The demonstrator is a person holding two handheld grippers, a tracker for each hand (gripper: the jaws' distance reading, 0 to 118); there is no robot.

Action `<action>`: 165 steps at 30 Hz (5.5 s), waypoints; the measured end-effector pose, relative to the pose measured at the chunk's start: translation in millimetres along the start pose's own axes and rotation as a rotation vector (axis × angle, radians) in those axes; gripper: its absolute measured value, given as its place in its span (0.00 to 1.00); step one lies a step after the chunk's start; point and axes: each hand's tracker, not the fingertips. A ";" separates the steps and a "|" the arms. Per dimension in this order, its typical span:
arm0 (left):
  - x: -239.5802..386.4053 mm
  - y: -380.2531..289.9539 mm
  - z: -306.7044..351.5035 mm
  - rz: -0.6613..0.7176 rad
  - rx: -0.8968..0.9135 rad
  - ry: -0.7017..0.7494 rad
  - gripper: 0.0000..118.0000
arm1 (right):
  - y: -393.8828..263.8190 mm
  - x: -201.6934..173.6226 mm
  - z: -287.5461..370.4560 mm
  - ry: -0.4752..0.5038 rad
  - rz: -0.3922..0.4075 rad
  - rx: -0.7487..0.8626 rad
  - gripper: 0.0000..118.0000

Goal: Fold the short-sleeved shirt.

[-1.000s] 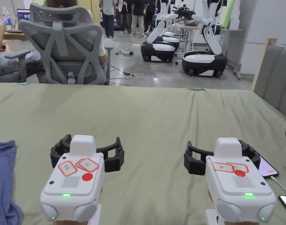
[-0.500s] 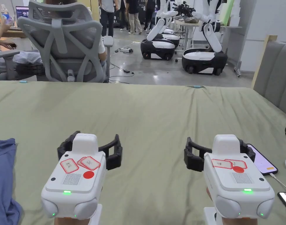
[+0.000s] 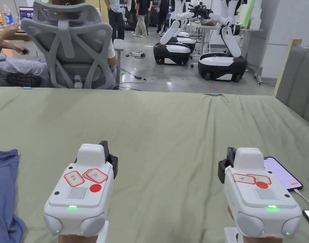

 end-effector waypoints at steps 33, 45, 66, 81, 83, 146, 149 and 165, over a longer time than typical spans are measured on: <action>-290.8 -2.6 -65.6 0.131 -0.546 0.239 0.78 | 9.8 -204.4 -5.1 0.501 0.119 0.000 0.02; -371.7 -100.0 -176.7 0.129 -0.838 0.234 0.90 | 2.8 -214.3 -31.3 0.505 0.142 -0.035 0.03; -366.2 -25.2 -155.8 0.086 -0.661 0.231 0.04 | 7.2 -168.9 -29.3 0.475 0.112 -0.055 0.05; -4.6 71.7 -160.8 0.061 -0.396 -0.577 0.04 | 14.6 -31.1 -4.0 0.087 0.058 -0.051 0.05; 57.8 63.1 -162.0 0.054 -0.413 -0.690 0.04 | 11.5 -9.5 -0.5 0.034 0.047 -0.065 0.05; -156.2 -93.3 -235.1 0.007 -0.755 -0.093 0.00 | -21.2 -40.1 -33.2 0.132 0.078 -0.189 0.05; -152.7 -84.0 -230.8 -0.007 -0.746 -0.078 0.01 | -19.2 -35.4 -31.7 0.136 0.067 -0.197 0.06; -126.5 -18.8 -200.8 0.049 -0.608 -0.154 0.01 | -55.0 90.3 -131.3 0.035 -0.197 -0.603 0.99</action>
